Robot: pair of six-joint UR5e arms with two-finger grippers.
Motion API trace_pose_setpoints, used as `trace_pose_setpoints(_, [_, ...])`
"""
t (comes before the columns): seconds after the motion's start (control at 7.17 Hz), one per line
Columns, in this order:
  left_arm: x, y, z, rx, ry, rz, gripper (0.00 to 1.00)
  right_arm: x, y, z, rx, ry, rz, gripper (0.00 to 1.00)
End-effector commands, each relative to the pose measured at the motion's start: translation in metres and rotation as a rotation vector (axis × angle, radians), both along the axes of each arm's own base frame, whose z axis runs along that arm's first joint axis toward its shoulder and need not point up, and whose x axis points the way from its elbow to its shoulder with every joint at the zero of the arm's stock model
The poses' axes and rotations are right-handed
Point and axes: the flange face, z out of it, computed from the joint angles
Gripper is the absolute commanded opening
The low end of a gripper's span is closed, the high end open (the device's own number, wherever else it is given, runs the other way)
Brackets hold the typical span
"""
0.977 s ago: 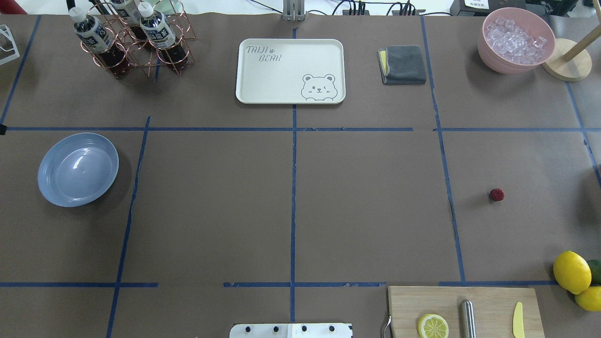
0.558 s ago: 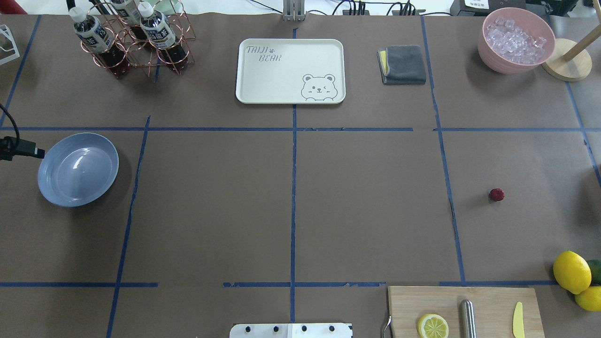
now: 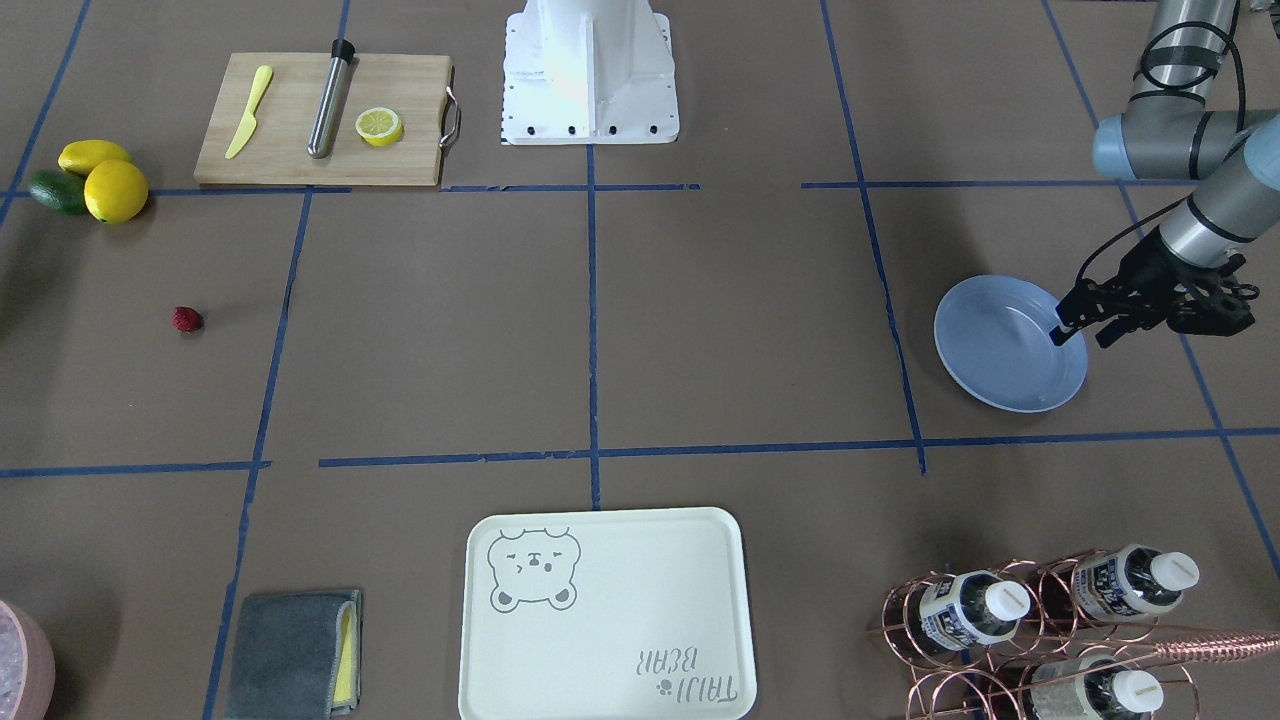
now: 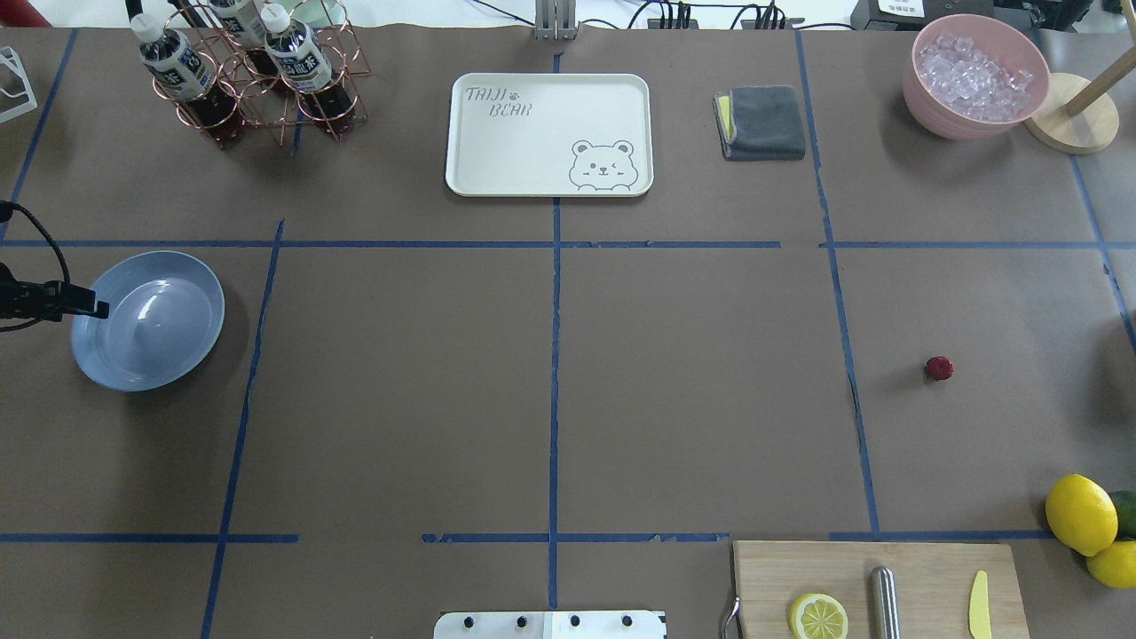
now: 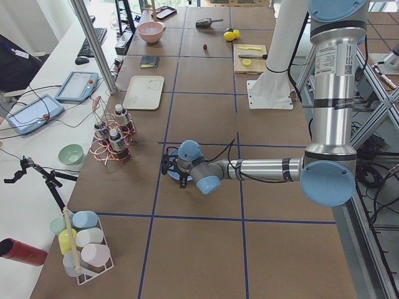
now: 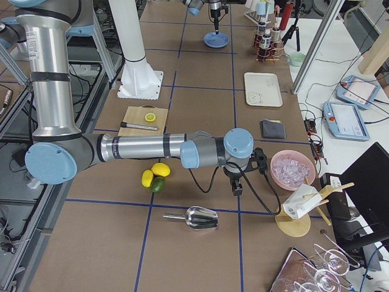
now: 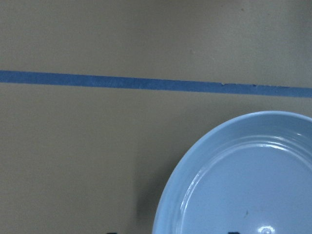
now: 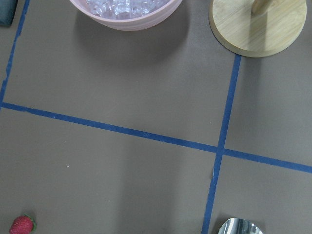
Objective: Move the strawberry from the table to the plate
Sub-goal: 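Move the left gripper to the rim of the light blue plate and grasp it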
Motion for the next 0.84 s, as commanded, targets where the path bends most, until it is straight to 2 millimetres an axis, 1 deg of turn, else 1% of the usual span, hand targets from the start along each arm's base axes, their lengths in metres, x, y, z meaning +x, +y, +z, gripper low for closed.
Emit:
trace_pose_setpoints(0.0, [0.0027, 0.0012, 0.0017, -0.001, -0.003, 0.005, 0.55, -0.0001, 0.0, -0.0004, 0.0, 0.0, 0.001, 1.0])
trace_pose_setpoints(0.28, [0.0026, 0.0015, 0.0048, -0.004, -0.007, 0.007, 0.14, 0.0, 0.0, 0.0004, -0.001, 0.0, 0.001, 1.0])
trace_pose_setpoints(0.42, [0.0026, 0.0016, 0.0048, -0.003, -0.006, 0.009, 0.03, 0.0, 0.0, 0.0004, -0.001, 0.0, 0.001, 1.0])
trace_pose_setpoints(0.56, [0.0026, 0.0016, 0.0048, -0.003, -0.006, 0.009, 0.0, 0.0, 0.0, 0.0004, -0.001, 0.0, 0.001, 1.0])
trace_pose_setpoints(0.7, [0.0023, 0.0021, 0.0038, -0.001, -0.005, 0.009, 0.0, -0.0001, 0.0, -0.0004, 0.0, 0.0, 0.001, 1.0])
